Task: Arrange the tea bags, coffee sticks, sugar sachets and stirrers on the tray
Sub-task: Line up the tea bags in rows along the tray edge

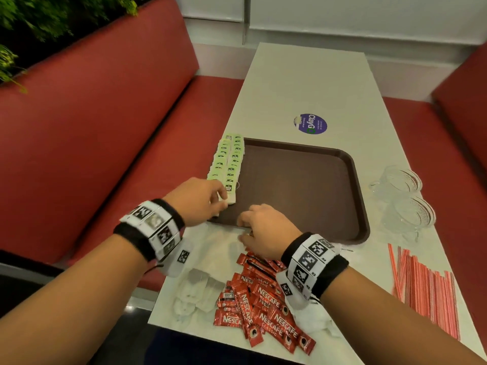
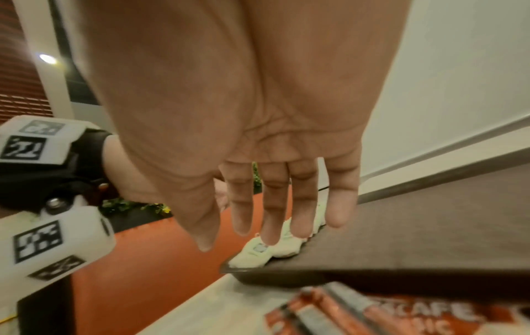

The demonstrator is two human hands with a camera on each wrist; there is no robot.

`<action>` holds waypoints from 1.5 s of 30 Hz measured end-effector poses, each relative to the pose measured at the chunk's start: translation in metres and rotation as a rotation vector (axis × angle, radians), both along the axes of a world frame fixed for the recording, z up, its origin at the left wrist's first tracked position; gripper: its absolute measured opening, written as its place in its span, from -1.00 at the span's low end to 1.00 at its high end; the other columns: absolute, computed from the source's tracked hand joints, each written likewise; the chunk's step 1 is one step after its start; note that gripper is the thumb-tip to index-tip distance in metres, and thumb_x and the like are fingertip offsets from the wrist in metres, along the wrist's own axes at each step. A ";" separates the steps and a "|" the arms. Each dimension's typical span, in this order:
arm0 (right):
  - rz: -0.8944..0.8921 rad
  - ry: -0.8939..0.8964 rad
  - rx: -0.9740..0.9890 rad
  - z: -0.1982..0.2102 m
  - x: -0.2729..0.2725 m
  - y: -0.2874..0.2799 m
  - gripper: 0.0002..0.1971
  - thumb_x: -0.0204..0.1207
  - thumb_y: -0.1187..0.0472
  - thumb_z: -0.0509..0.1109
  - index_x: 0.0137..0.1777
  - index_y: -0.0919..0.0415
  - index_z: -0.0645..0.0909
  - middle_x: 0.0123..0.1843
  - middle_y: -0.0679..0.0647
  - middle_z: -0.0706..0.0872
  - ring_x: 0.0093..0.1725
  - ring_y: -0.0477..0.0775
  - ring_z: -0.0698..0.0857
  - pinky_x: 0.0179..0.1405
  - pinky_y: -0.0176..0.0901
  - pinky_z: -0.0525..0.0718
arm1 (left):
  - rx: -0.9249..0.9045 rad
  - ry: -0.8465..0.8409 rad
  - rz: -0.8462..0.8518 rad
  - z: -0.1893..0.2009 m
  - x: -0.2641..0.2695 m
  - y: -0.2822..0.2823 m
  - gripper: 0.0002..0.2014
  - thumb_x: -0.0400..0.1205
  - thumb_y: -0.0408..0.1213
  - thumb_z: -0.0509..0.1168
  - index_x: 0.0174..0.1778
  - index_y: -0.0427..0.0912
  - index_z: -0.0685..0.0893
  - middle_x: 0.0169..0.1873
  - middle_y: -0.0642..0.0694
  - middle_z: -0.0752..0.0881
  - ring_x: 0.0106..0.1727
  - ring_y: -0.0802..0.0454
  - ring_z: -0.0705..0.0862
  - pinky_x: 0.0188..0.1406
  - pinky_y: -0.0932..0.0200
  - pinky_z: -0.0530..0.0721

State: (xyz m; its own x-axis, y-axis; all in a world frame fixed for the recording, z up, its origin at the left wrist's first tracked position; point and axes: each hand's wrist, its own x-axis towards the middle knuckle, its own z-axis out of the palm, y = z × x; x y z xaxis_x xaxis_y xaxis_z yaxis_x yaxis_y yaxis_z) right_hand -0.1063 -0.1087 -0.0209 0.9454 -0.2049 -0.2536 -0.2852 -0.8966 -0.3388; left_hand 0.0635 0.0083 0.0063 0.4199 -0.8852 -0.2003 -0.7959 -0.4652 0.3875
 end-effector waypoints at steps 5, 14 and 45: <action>0.191 0.028 0.033 0.000 -0.008 0.048 -0.71 0.61 0.03 0.41 0.30 0.00 0.67 0.21 0.01 0.67 0.26 0.11 0.56 0.24 0.10 0.60 | 0.056 0.033 -0.116 -0.012 -0.028 0.077 -0.91 0.62 -0.07 0.39 0.02 0.17 0.73 -0.17 0.30 0.70 -0.30 0.36 0.58 -0.25 0.40 0.47; 0.349 0.122 -0.086 -0.018 -0.015 0.107 -0.58 0.40 -0.17 0.57 0.16 0.04 0.68 0.15 0.03 0.65 0.19 0.14 0.57 0.14 0.11 0.64 | 0.136 0.050 -0.202 -0.046 -0.051 0.134 -0.68 0.42 0.10 0.53 0.03 0.16 0.68 0.10 0.27 0.56 -0.03 0.27 0.57 0.05 0.17 0.63; 0.016 -0.118 0.098 -0.003 -0.011 0.062 -0.84 0.57 0.20 0.27 -0.21 0.12 0.37 -0.25 0.01 0.47 -0.21 0.14 0.50 -0.22 -0.10 0.40 | -0.336 0.059 0.126 -0.033 -0.041 0.102 -0.90 0.67 -0.14 0.37 -0.08 0.08 0.80 -0.33 0.20 0.74 -0.32 0.25 0.63 -0.28 0.28 0.54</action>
